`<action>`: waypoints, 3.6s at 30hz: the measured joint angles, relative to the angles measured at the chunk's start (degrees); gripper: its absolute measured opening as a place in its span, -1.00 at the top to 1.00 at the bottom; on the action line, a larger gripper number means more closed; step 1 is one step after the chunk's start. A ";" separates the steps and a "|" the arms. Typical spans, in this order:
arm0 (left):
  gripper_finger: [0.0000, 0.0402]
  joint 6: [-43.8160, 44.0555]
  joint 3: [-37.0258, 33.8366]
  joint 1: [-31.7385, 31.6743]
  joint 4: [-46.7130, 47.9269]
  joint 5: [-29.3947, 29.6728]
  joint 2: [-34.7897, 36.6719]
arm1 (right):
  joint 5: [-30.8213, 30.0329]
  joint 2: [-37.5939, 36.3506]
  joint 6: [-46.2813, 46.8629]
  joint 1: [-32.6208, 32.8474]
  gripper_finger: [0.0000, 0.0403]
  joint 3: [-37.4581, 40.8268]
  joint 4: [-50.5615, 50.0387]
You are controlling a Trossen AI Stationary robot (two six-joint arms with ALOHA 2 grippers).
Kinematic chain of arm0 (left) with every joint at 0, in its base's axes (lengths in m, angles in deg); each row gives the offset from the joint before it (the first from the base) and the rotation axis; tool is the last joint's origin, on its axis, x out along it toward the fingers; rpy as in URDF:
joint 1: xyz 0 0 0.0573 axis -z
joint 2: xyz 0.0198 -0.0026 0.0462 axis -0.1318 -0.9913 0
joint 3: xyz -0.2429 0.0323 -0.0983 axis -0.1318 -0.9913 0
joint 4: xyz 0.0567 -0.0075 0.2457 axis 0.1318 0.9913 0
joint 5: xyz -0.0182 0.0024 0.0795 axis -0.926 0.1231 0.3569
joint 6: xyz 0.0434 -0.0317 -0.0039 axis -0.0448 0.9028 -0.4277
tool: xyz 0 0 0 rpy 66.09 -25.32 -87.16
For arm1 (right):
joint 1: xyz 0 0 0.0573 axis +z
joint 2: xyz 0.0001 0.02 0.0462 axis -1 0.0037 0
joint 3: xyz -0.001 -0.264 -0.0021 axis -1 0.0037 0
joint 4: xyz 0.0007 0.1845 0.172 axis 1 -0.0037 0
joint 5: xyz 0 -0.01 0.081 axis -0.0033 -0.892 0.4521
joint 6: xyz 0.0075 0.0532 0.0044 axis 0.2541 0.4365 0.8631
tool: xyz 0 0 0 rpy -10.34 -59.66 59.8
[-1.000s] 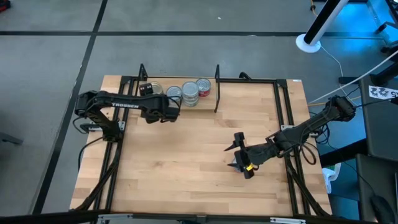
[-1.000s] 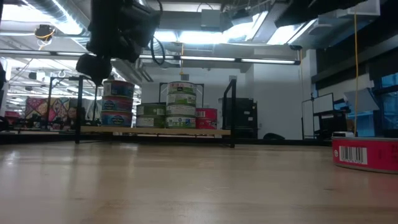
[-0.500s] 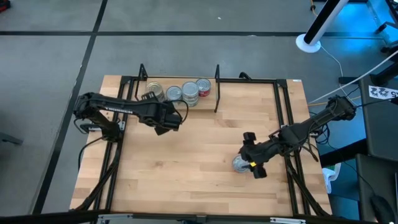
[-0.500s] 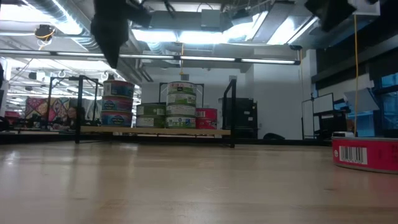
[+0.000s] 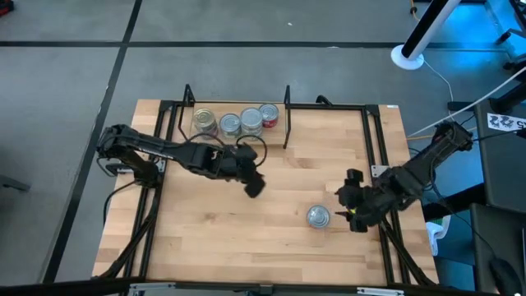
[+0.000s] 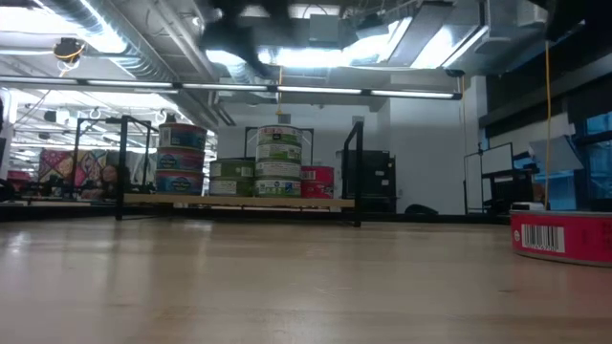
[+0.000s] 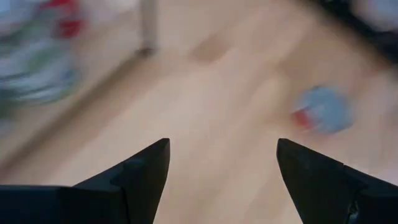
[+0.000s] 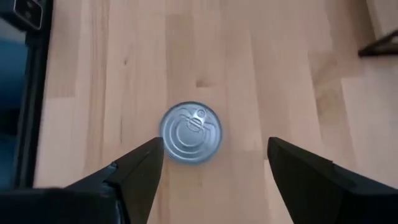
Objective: Stack canned seafood by type on shelf
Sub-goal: Stack the red tuna can on top of the other red tuna can on the shelf
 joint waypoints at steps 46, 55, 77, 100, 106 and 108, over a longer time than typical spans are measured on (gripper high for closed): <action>-0.44 45.36 1.02 2.68 -59.45 -16.89 -35.13 | -10.71 0.39 9.79 11.73 -0.44 27.85 28.92; -0.44 42.33 4.81 2.68 -55.76 -13.91 -35.06 | -10.71 0.39 9.70 11.73 -0.44 27.85 28.87; -0.44 48.22 11.10 1.99 -52.26 -19.76 -43.87 | -9.61 0.44 8.26 11.70 -0.44 27.80 29.29; 0.29 48.06 11.11 1.32 -48.65 -19.79 -43.80 | -9.61 0.42 6.77 11.73 -0.44 27.80 29.20; 0.41 47.74 11.11 1.07 -47.84 -19.93 -43.76 | -9.62 0.42 6.77 11.73 -0.44 27.80 29.20; 0.46 46.84 11.11 0.87 -47.99 -20.11 -43.76 | -9.61 0.42 6.77 11.73 -0.44 27.80 29.20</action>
